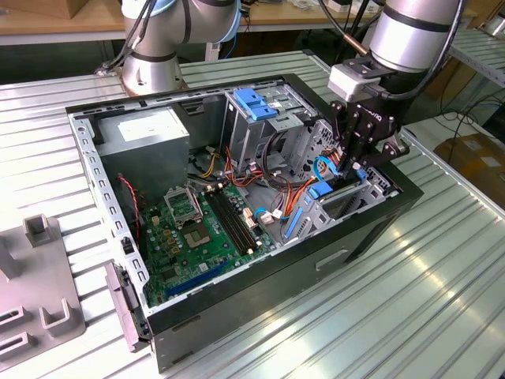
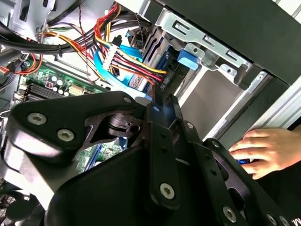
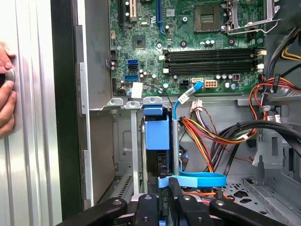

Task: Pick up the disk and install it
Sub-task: 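Insert the first disk wire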

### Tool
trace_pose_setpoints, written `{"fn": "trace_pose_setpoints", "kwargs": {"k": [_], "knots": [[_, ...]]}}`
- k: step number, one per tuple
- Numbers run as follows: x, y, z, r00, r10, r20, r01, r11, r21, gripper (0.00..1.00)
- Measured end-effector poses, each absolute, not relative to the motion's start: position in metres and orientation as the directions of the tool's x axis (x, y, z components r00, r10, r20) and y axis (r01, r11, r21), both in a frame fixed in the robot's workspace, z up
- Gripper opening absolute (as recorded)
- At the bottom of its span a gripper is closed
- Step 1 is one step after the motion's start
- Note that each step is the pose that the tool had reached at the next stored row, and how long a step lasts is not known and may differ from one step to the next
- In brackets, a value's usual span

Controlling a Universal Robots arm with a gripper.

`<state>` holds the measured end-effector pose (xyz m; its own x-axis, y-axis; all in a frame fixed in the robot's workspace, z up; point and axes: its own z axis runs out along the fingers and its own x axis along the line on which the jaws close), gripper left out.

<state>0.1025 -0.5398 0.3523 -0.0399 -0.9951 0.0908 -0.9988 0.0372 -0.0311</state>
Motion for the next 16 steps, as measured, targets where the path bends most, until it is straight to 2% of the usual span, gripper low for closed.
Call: {"fn": "trace_pose_setpoints", "kwargs": {"k": [4,6,16], "knots": [[0.1026,-0.5398,0.3544,-0.04,-0.995,0.091,-0.999,0.037,-0.031,0.23],[0.1026,-0.5398,0.3546,-0.04,-0.995,0.091,-0.999,0.037,-0.031,0.1],[0.1026,-0.5398,0.3551,-0.04,-0.995,0.091,-0.999,0.037,-0.031,0.1]]}}
